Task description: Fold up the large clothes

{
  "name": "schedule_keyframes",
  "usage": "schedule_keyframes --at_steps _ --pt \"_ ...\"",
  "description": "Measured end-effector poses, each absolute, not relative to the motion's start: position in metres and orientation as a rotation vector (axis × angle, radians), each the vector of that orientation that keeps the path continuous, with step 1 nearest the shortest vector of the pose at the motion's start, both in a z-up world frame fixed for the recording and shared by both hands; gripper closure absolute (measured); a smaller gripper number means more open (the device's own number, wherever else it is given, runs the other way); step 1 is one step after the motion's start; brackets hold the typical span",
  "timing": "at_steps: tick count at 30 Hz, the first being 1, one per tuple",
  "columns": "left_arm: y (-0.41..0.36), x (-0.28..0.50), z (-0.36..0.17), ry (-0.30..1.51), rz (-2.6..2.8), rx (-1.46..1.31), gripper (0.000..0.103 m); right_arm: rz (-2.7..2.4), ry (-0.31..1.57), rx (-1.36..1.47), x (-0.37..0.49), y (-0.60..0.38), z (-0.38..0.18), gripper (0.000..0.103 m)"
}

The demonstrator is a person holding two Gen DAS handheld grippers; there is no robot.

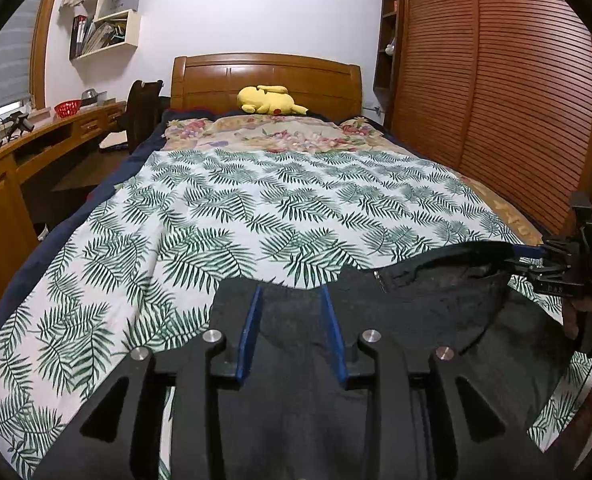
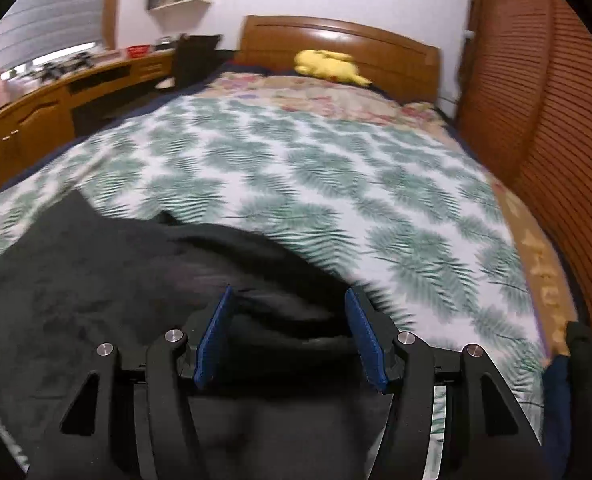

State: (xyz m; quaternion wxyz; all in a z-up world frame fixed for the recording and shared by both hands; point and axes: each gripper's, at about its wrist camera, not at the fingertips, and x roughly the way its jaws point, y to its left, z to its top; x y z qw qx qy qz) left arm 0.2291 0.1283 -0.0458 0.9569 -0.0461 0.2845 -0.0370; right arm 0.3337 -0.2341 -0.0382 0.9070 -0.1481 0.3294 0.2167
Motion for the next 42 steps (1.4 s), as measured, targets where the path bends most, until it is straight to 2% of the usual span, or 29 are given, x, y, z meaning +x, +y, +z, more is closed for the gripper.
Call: schedule_keyframes --at_steps 10,23,25,26,28,30,35,37,38,39,40,42 --pt "0.133 0.201 -0.066 0.624 -0.079 -0.061 0.068 0.592 0.807 -0.420 0.334 -0.138 -0.072 0.044" --pt "0.145 0.176 -0.083 0.662 -0.081 -0.049 0.065 0.577 0.975 -0.509 0.387 -0.098 -0.116 0.045" --pt "0.147 0.176 -0.085 0.668 -0.082 -0.052 0.065 0.574 0.951 -0.573 0.387 -0.095 -0.118 0.069" --pt "0.148 0.176 -0.086 0.669 -0.081 -0.053 0.065 0.583 0.941 -0.579 0.388 -0.096 -0.116 0.086" --pt "0.150 0.176 -0.087 0.673 -0.081 -0.057 0.065 0.612 0.936 -0.548 0.392 -0.099 -0.110 0.100" --pt "0.150 0.177 -0.088 0.675 -0.083 -0.058 0.065 0.637 0.925 -0.538 0.394 -0.101 -0.104 0.103" --pt "0.144 0.181 -0.089 0.679 -0.097 -0.055 0.065 0.648 0.908 -0.524 0.396 -0.089 -0.103 0.103" --pt "0.141 0.183 -0.090 0.685 -0.103 -0.050 0.064 0.662 0.906 -0.515 0.396 -0.081 -0.105 0.095" --pt "0.138 0.183 -0.090 0.688 -0.107 -0.044 0.064 0.668 0.905 -0.512 0.396 -0.078 -0.107 0.072" --pt "0.136 0.184 -0.090 0.689 -0.111 -0.041 0.064 0.679 0.910 -0.502 0.396 -0.074 -0.110 0.044" --pt "0.136 0.184 -0.091 0.691 -0.113 -0.040 0.064 0.689 0.918 -0.496 0.397 -0.072 -0.112 0.036" --pt "0.131 0.186 -0.092 0.699 -0.119 -0.032 0.064 0.702 0.949 -0.518 0.397 -0.064 -0.123 0.035"
